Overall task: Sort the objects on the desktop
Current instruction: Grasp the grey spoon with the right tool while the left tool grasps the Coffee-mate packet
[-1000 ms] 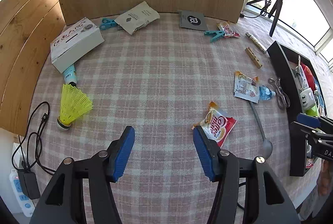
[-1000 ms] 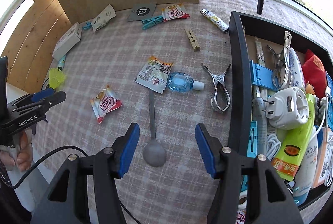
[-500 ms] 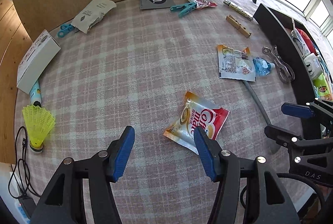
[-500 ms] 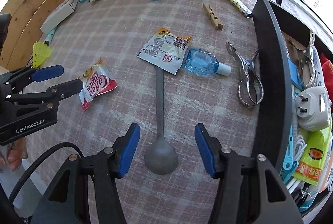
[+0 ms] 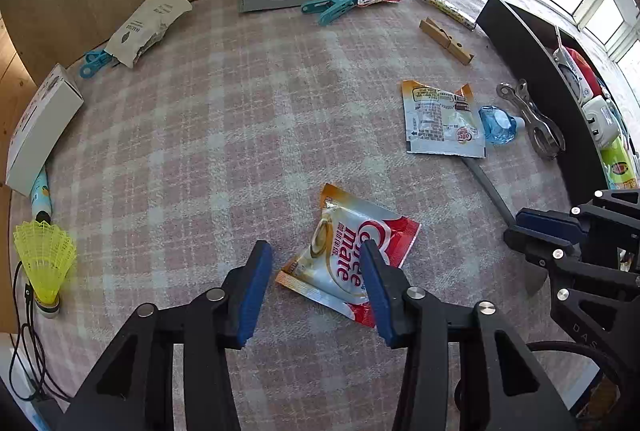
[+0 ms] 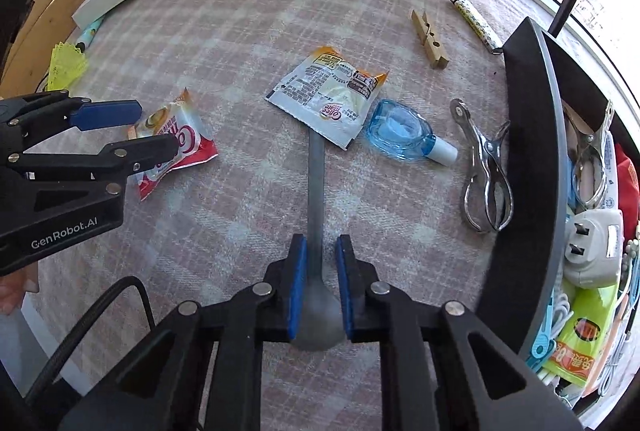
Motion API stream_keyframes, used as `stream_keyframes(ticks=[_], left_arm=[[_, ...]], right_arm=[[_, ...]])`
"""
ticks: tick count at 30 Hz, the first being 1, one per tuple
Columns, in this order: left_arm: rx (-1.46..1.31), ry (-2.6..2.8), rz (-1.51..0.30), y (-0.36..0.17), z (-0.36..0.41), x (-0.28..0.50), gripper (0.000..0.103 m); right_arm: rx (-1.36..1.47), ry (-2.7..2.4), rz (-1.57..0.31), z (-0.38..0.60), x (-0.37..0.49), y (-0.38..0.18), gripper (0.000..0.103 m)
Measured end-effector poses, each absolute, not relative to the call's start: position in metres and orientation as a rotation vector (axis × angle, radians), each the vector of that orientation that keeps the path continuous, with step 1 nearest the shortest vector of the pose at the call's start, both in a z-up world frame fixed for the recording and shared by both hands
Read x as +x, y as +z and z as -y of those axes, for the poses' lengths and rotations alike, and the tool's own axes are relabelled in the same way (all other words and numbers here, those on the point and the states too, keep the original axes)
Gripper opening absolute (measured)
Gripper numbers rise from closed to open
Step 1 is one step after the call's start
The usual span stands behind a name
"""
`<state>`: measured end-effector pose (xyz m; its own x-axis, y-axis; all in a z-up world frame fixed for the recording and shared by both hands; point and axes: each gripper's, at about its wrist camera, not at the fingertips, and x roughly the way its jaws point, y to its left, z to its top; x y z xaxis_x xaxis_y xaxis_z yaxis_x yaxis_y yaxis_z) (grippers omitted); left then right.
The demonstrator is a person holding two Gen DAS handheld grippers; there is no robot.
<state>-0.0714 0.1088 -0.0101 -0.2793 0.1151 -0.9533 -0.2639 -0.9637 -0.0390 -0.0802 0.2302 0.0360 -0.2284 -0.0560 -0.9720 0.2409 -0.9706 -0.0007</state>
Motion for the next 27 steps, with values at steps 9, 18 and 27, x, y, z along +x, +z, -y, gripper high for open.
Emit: stream_keyframes(ticks=[9,18,27], left_arm=[[-1.722,2.326,-0.103,-0.002,-0.103,-0.068,0.004],[-1.691,2.343,-0.034,0.021,-0.098,-0.063,0.002],[-1.593,2.352,-0.046,0.049,-0.123,-0.049,0.002]], right_arm=[[1.848,-2.259,0.029,-0.257,-0.075,0.038,0.008],[1.784,-2.309,0.13,-0.28,-0.045,0.061,0.008],[1.724,-2.407,0.205,-0.304,-0.039,0.09,0.008]])
